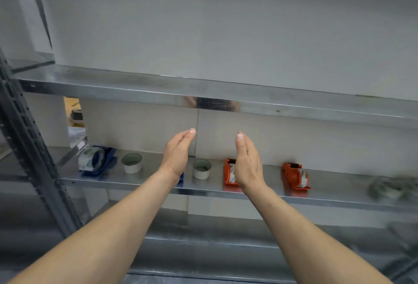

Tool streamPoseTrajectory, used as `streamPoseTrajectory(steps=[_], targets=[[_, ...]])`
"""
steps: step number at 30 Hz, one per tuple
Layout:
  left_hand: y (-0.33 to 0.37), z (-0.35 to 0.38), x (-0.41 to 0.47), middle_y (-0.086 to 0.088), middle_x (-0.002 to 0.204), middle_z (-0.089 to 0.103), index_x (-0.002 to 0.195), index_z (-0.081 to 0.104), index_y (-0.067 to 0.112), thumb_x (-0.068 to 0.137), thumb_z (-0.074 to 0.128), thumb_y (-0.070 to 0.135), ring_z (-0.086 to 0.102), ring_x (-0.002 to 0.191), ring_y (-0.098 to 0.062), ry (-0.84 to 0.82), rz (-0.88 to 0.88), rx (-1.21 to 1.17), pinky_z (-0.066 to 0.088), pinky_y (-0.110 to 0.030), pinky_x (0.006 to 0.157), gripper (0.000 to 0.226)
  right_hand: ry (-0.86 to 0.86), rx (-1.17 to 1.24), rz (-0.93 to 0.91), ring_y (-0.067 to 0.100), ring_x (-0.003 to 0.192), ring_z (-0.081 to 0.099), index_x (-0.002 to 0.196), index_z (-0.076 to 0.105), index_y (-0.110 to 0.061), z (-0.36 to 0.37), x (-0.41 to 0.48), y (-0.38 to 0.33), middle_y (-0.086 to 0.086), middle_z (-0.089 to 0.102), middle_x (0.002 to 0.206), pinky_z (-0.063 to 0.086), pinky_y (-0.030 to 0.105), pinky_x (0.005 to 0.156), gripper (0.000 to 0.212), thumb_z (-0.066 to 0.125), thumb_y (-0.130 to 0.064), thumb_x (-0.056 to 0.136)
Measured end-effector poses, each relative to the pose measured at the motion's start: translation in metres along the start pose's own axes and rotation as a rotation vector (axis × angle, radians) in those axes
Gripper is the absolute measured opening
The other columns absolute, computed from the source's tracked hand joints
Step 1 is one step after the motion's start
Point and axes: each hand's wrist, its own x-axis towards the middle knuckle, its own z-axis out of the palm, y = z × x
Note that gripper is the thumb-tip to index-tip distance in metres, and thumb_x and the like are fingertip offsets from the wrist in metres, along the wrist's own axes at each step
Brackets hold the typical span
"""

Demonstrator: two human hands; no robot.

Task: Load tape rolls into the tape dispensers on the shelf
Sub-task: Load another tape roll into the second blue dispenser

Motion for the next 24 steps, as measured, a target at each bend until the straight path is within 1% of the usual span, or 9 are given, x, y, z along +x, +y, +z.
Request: streamPoseTrajectory(steps=[1, 3, 6, 8, 15, 18, 20, 22, 24], targets=[[0.004, 0.005, -0.005, 0.014, 0.118, 0.053, 0.122, 0.054, 0.033, 0.096, 0.052, 0.046, 0.048, 0.126, -0.016, -0.011, 0.002, -0.019, 0.034, -0.046, 0.113, 0.029, 0.015, 0.003, -0.005, 0.01, 0.143, 0.035, 0.15, 0.039, -0.021, -0.009, -0.004, -0.003, -0.004, 0.041, 0.155, 0.021, 0.019, 0.109, 0.057, 0.032, -0.051, 0.102], [0.011, 0.018, -0.014, 0.016, 0.116, 0.053, 0.122, 0.055, 0.033, 0.096, 0.052, 0.046, 0.048, 0.128, -0.017, -0.044, 0.01, -0.043, 0.033, -0.047, 0.114, 0.029, 0.057, 0.003, -0.012, 0.01, 0.143, 0.035, 0.15, 0.04, -0.02, -0.028, -0.01, -0.01, -0.004, 0.041, 0.155, 0.021, 0.018, 0.108, 0.056, 0.033, -0.049, 0.103], [0.02, 0.032, -0.02, 0.015, 0.122, 0.05, 0.136, 0.052, 0.025, 0.096, 0.049, 0.049, 0.046, 0.131, -0.018, -0.108, 0.045, -0.049, 0.031, -0.05, 0.114, 0.046, 0.113, 0.004, -0.01, 0.01, 0.143, 0.035, 0.15, 0.04, -0.019, -0.049, -0.018, -0.018, -0.004, 0.041, 0.155, 0.022, 0.017, 0.106, 0.055, 0.034, -0.048, 0.103], [0.024, 0.041, -0.023, 0.014, 0.123, 0.049, 0.14, 0.049, 0.023, 0.096, 0.047, 0.05, 0.045, 0.132, -0.018, -0.168, 0.06, -0.044, 0.031, -0.051, 0.115, 0.051, 0.171, -0.011, -0.006, 0.01, 0.143, 0.035, 0.15, 0.04, -0.019, -0.063, -0.025, -0.021, -0.004, 0.041, 0.155, 0.021, 0.017, 0.106, 0.056, 0.033, -0.049, 0.103], [0.031, 0.074, -0.044, 0.015, 0.117, 0.052, 0.134, 0.053, 0.024, 0.097, 0.049, 0.047, 0.05, 0.124, -0.015, -0.298, 0.078, -0.078, 0.034, -0.046, 0.113, 0.044, 0.329, -0.073, 0.022, 0.011, 0.142, 0.037, 0.149, 0.042, -0.02, -0.105, -0.053, -0.021, -0.006, 0.044, 0.153, 0.023, 0.019, 0.105, 0.055, 0.032, -0.05, 0.104], [0.029, 0.092, -0.053, 0.014, 0.115, 0.054, 0.124, 0.055, 0.031, 0.097, 0.049, 0.045, 0.051, 0.124, -0.016, -0.338, 0.061, -0.088, 0.035, -0.045, 0.112, 0.031, 0.391, -0.093, 0.05, 0.012, 0.141, 0.039, 0.148, 0.045, -0.021, -0.124, -0.062, -0.016, -0.006, 0.047, 0.151, 0.025, 0.02, 0.105, 0.054, 0.032, -0.05, 0.103], [0.027, 0.106, -0.06, 0.014, 0.118, 0.054, 0.126, 0.056, 0.028, 0.097, 0.049, 0.045, 0.051, 0.124, -0.014, -0.375, 0.052, -0.096, 0.035, -0.045, 0.112, 0.034, 0.437, -0.113, 0.051, 0.013, 0.139, 0.041, 0.146, 0.047, -0.021, -0.138, -0.067, -0.012, -0.004, 0.05, 0.149, 0.026, 0.021, 0.105, 0.054, 0.032, -0.051, 0.103], [0.024, 0.121, -0.065, 0.013, 0.121, 0.054, 0.129, 0.056, 0.025, 0.097, 0.049, 0.045, 0.05, 0.126, -0.015, -0.407, 0.041, -0.09, 0.034, -0.047, 0.113, 0.038, 0.477, -0.11, 0.057, 0.009, 0.135, 0.043, 0.146, 0.047, -0.02, -0.152, -0.071, -0.008, -0.003, 0.051, 0.147, 0.026, 0.02, 0.104, 0.054, 0.033, -0.049, 0.104], [0.022, 0.138, -0.071, 0.013, 0.121, 0.054, 0.124, 0.056, 0.029, 0.097, 0.049, 0.044, 0.05, 0.127, -0.015, -0.442, 0.02, -0.091, 0.033, -0.046, 0.113, 0.031, 0.504, -0.107, 0.065, 0.008, 0.135, 0.042, 0.146, 0.046, -0.018, -0.168, -0.076, -0.004, -0.003, 0.05, 0.148, 0.025, 0.018, 0.104, 0.054, 0.033, -0.048, 0.104]])
